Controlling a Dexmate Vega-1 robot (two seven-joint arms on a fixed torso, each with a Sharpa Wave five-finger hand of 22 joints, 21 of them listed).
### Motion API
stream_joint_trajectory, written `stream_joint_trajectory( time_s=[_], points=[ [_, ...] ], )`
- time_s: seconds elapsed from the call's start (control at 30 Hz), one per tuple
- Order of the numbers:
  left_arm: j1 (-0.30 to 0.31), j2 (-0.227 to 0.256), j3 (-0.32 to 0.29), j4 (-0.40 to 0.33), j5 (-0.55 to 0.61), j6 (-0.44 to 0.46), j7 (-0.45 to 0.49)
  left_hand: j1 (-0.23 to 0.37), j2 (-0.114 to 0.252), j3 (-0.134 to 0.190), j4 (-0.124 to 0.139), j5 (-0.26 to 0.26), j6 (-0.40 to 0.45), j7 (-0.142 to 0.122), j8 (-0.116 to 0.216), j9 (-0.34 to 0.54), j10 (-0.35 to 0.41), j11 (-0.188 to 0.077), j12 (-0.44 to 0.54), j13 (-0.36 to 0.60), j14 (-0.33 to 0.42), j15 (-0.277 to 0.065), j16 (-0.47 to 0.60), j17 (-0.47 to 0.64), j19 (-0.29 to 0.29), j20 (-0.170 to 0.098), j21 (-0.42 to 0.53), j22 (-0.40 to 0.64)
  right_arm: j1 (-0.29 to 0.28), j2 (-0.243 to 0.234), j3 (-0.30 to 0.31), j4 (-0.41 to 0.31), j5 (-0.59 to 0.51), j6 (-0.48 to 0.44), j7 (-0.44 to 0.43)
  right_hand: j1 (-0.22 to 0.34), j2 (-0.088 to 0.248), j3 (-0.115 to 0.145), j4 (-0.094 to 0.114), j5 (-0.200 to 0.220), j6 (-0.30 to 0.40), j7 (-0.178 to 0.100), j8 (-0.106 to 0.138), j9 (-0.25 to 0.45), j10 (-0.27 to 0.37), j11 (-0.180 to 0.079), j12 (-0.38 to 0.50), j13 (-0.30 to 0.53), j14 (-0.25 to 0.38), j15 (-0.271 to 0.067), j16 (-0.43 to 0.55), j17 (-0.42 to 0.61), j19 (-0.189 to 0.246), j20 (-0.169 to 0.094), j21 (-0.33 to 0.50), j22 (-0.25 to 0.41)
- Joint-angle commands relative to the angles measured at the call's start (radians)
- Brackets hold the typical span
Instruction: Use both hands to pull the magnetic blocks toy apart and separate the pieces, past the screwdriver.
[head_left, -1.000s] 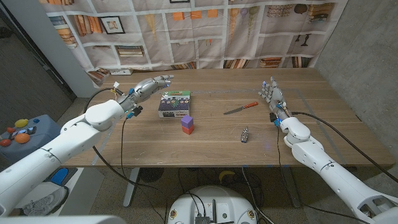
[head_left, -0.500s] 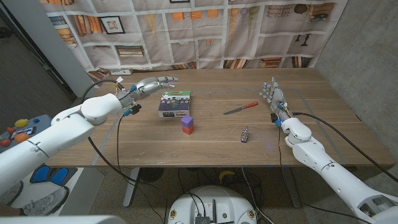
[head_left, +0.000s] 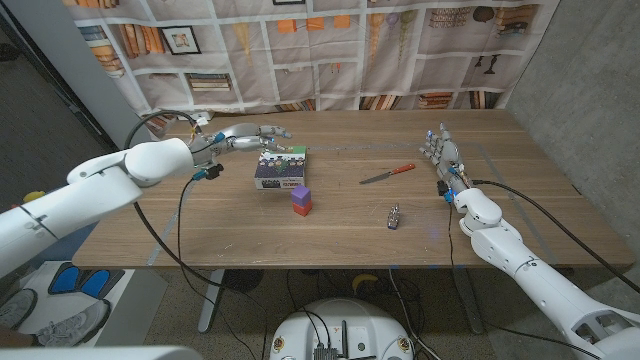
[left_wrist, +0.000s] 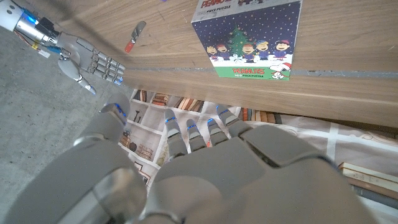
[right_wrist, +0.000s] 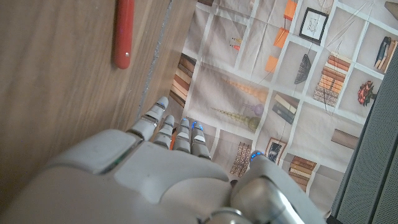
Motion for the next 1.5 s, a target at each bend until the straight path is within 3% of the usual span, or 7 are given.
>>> stream_joint_trajectory(
  time_s=[0.03, 0.37, 0.8, 0.9, 1.13, 1.5],
  points=[
    [-0.06, 0.052, 0.043, -0.056, 0.181, 0.008, -0.053, 0.019, -0.001, 0.003, -0.002, 0.003, 0.013, -0.001, 0.006, 0.004, 0.003, -0.012, -0.003, 0.005, 0.0, -0.054, -0.002, 0.003, 0.013, -0.048, 0.003, 0.001, 0.01, 0.007, 0.003, 0.023, 0.001, 0.01, -0.002, -0.008, 0.003, 0.007, -0.001, 0.004, 0.001, -0.005, 0.005, 0.003, 0.004, -0.003, 0.009, -0.001, 0.003, 0.0, 0.007, 0.0, 0.007, -0.001, 0.0, 0.003],
    [-0.113, 0.068, 0.074, -0.086, 0.338, -0.016, -0.121, 0.05, -0.025, 0.0, -0.001, 0.001, 0.02, -0.007, 0.005, 0.004, -0.027, -0.008, -0.013, 0.005, -0.026, -0.047, -0.008, 0.003, 0.002, -0.052, -0.001, 0.001, 0.012, 0.018, 0.006, 0.039, -0.001, 0.026, -0.014, -0.01, 0.004, 0.008, -0.001, 0.004, 0.002, -0.006, 0.006, 0.003, 0.005, -0.004, 0.009, -0.001, 0.002, 0.002, 0.008, -0.005, 0.006, -0.001, -0.001, 0.003],
    [-0.158, 0.057, 0.107, -0.139, 0.494, 0.015, -0.22, 0.103, -0.059, -0.008, 0.003, 0.0, 0.008, -0.008, -0.004, 0.005, -0.062, -0.007, -0.015, 0.005, -0.08, -0.033, -0.011, 0.004, -0.069, -0.054, -0.009, 0.003, 0.002, 0.015, 0.016, 0.041, 0.011, 0.036, -0.01, -0.013, 0.003, 0.009, -0.002, 0.005, 0.001, -0.008, 0.005, 0.003, 0.005, -0.004, 0.009, -0.002, -0.001, 0.003, 0.007, -0.01, 0.004, 0.001, -0.002, 0.003],
    [-0.16, 0.05, 0.112, -0.151, 0.517, 0.032, -0.238, 0.118, -0.067, -0.013, 0.004, 0.0, 0.001, -0.003, -0.008, 0.006, -0.084, -0.004, -0.017, 0.005, -0.099, -0.031, -0.01, 0.004, -0.092, -0.063, -0.01, 0.003, -0.002, 0.002, 0.018, 0.031, 0.018, 0.022, 0.001, -0.014, 0.003, 0.01, -0.002, 0.006, 0.001, -0.007, 0.005, 0.003, 0.002, -0.004, 0.008, -0.002, -0.008, -0.004, 0.005, -0.013, 0.002, -0.006, -0.003, 0.003],
    [-0.18, 0.029, 0.149, -0.192, 0.634, 0.076, -0.289, 0.148, -0.079, -0.026, 0.008, -0.002, -0.038, 0.002, -0.024, 0.006, -0.122, 0.01, -0.017, 0.005, -0.145, -0.007, -0.009, 0.005, -0.168, -0.055, -0.013, 0.004, 0.003, -0.008, 0.02, 0.033, 0.036, 0.006, 0.03, -0.018, 0.001, 0.011, -0.003, 0.007, -0.005, 0.002, 0.003, 0.002, -0.007, -0.008, 0.005, -0.004, -0.027, -0.018, 0.001, -0.02, -0.014, -0.026, -0.008, 0.003],
    [-0.217, -0.028, 0.194, -0.211, 0.75, 0.072, -0.371, 0.165, -0.083, -0.034, 0.009, -0.002, -0.051, 0.004, -0.028, 0.006, -0.153, 0.009, -0.019, 0.005, -0.17, 0.01, -0.009, 0.005, -0.2, -0.045, -0.01, 0.005, 0.008, -0.004, 0.025, 0.052, 0.048, 0.004, 0.035, -0.021, 0.0, 0.012, -0.004, 0.007, -0.009, 0.008, 0.002, 0.002, -0.011, -0.008, 0.004, -0.005, -0.03, -0.026, 0.002, -0.026, -0.022, -0.034, -0.009, 0.002]
  ],
)
